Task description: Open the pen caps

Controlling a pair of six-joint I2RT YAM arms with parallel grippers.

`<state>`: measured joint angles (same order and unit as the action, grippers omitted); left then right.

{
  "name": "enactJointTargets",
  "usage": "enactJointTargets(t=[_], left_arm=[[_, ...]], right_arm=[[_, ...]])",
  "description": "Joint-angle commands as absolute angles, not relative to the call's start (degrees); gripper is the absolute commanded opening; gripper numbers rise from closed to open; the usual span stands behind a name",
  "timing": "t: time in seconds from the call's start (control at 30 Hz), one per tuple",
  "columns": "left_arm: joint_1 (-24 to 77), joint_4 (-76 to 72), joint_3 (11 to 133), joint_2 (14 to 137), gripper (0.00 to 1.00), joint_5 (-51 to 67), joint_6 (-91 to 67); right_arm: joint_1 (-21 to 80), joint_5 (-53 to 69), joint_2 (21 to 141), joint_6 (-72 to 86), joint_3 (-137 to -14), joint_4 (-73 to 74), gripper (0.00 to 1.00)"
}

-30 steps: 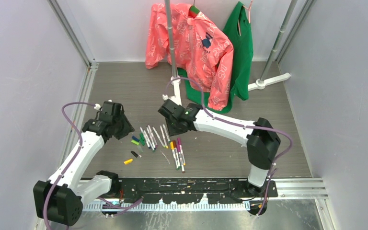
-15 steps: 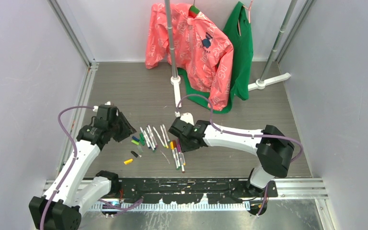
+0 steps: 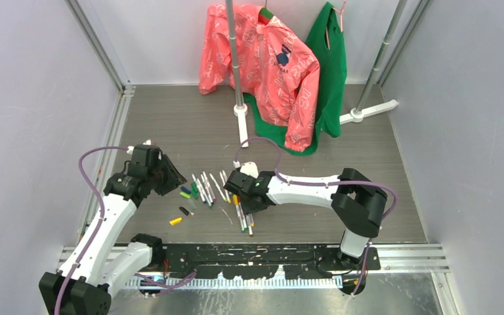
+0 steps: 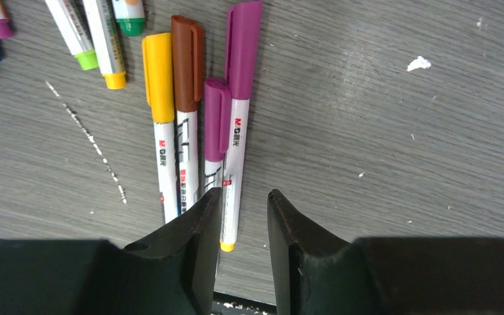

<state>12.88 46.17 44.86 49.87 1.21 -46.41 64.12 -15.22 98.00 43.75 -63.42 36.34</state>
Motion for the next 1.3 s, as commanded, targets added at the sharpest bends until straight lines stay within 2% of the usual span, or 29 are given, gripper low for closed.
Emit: enactJointTargets(t=[0.0,0.47,0.67,0.97,1.13,1.27], left_arm=[[12.9,44.8,45.0,50.0,0.37,2.0,-46.7],[12.9,43.3,45.4,51.2,0.37,1.8,-46.6],[12.9,42.8,44.8,50.7,0.37,1.8,-46.7],[12.9,42.4,45.0,50.9,0.37,2.9,-47.3],[12.9,41.0,44.1,49.7,0.37,3.9,-48.1],[13.0,39.2,42.8,49.3,0.37,5.5,-49.0]], right_arm=[[64.1,-16.4,99.9,44.4,-64.0,34.5,0.37],[64.1,-15.0,104.7,43.8,-65.8,34.8,0.37],[64.1,-13.0,105.0,45.9,-62.4,33.5,0.35],[64.1,-10.6,106.4,48.6,-60.2,35.2,0.24],[64.1,-10.7,107.0,48.9,-59.8,36.1,0.09],[64.1,-12.5,104.1,47.1,-61.0,38.3,0.01]])
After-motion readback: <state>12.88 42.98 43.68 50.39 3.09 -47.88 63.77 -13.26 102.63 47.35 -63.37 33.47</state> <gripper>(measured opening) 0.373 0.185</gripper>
